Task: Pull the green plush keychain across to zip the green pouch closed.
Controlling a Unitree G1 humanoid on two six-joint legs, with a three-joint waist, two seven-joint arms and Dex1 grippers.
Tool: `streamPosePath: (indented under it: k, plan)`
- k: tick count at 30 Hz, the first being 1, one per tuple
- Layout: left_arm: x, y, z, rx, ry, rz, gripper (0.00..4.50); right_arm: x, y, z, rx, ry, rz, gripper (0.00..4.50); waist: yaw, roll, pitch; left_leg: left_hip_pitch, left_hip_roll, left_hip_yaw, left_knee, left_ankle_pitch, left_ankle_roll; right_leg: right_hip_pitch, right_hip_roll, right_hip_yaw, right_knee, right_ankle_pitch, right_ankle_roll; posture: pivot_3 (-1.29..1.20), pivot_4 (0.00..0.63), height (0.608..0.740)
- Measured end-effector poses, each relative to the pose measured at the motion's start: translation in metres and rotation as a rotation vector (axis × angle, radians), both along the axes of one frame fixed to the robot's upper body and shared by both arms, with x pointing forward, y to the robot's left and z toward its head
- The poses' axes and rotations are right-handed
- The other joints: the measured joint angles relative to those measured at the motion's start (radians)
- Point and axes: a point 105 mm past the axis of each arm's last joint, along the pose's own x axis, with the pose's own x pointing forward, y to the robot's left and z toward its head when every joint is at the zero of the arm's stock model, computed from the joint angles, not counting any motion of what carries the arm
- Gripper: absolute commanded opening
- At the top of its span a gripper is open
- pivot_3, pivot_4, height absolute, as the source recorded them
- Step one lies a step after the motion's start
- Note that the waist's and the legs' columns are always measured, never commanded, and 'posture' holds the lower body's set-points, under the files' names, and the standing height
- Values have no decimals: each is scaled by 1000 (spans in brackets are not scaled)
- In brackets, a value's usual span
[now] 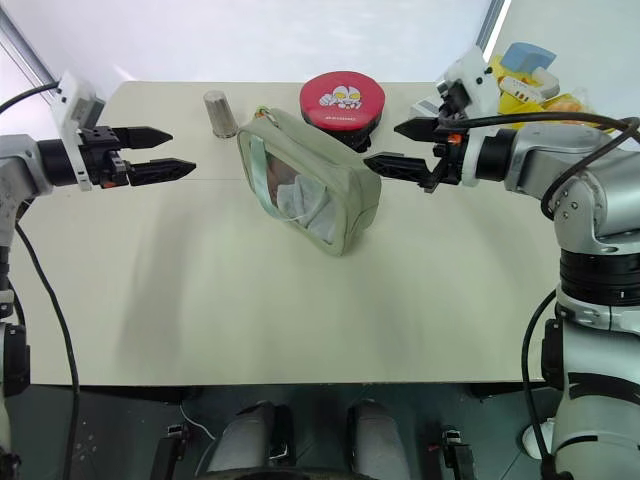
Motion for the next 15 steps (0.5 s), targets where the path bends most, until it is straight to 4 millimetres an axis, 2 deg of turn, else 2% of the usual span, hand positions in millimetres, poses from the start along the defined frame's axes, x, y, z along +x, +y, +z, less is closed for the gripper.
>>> streamPosePath:
  k: [2,6,9,15]
  plan:
    - [-6,-1,-1,15,-1,-7,4443,-4,14,4,15,3,27,4500,-4,0,0,0,0,0,0,0,0,-1,0,0,0,0,0,0,150,740]
    - [-20,-20,2,33,-7,-83,4443,-9,53,8,10,-38,67,4500,-4,0,0,-1,0,-1,1,0,0,-1,0,0,1,0,0,0,150,740]
    - [-26,-29,6,42,-21,-114,4443,-4,70,-9,-41,-16,54,4500,-1,0,0,-1,0,-1,1,0,0,-1,0,0,1,0,0,0,150,740]
    - [-29,-31,7,35,-25,-98,4443,6,81,-38,-195,-15,24,4500,0,0,0,-2,-1,-3,1,0,1,0,0,0,1,0,0,0,150,740]
